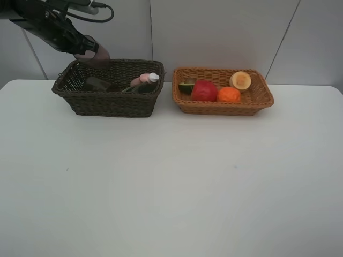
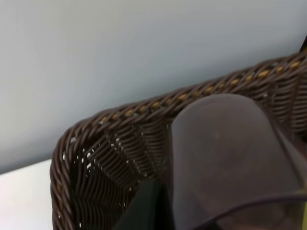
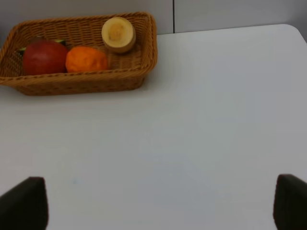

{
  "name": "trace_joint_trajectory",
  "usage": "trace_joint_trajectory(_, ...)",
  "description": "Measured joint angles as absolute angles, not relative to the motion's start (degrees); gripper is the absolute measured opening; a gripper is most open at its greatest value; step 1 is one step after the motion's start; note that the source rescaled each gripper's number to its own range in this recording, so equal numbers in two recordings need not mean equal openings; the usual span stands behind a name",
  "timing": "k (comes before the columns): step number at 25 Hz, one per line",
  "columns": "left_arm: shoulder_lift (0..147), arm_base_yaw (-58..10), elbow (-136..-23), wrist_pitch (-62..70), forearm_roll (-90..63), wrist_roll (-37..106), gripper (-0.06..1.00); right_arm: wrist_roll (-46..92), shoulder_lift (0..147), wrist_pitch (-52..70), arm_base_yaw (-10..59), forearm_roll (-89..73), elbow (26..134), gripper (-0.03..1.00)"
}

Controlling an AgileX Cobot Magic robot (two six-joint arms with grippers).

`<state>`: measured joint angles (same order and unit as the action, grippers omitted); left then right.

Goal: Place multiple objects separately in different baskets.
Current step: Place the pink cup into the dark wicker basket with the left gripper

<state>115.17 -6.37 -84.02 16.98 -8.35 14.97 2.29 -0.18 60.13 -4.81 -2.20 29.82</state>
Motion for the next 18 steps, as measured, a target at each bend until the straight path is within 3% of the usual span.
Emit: trace_joint_trajectory(18, 118.22, -6.37, -84.02, 17.27, -8.35, 15.12, 0.00, 2.29, -0.18, 60.11, -4.81, -2.20, 29.82, 0.98)
